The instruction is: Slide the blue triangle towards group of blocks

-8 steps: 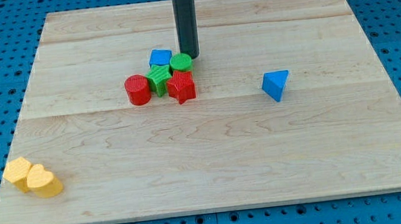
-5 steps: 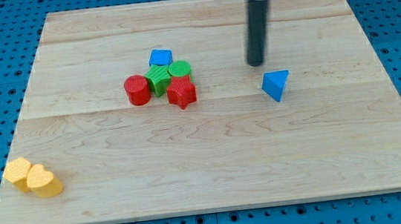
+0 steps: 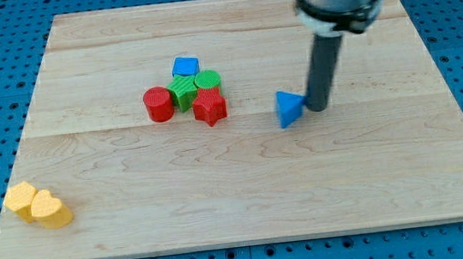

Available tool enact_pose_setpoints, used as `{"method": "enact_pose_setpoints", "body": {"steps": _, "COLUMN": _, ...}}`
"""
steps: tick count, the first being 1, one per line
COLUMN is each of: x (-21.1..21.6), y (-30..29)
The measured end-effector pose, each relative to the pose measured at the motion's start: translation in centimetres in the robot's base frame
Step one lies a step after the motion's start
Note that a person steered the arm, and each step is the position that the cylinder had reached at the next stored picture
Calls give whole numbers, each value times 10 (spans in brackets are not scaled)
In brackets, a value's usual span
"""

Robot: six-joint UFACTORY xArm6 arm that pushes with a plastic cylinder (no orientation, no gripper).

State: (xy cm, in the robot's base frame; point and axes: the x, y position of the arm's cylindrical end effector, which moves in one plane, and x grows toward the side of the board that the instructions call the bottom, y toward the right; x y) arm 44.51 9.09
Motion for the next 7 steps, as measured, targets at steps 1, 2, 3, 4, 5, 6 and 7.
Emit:
{"method": "enact_pose_setpoints", "body": {"steps": 1, "x": 8, "y": -33}}
{"method": "enact_pose_setpoints", "body": {"steps": 2, "x": 7, "y": -42}}
{"method": "enact_pose_setpoints", "body": {"steps": 3, "x": 1, "y": -37}}
{"method": "enact_pose_setpoints", "body": {"steps": 4, "x": 11, "y": -63}}
{"method": "enact_pose_setpoints", "body": {"steps": 5, "x": 53, "y": -84}}
{"method": "enact_pose_setpoints", "body": {"steps": 6, "x": 57, "y": -115}}
{"method": "enact_pose_setpoints", "body": {"steps": 7, "x": 59, "y": -121}}
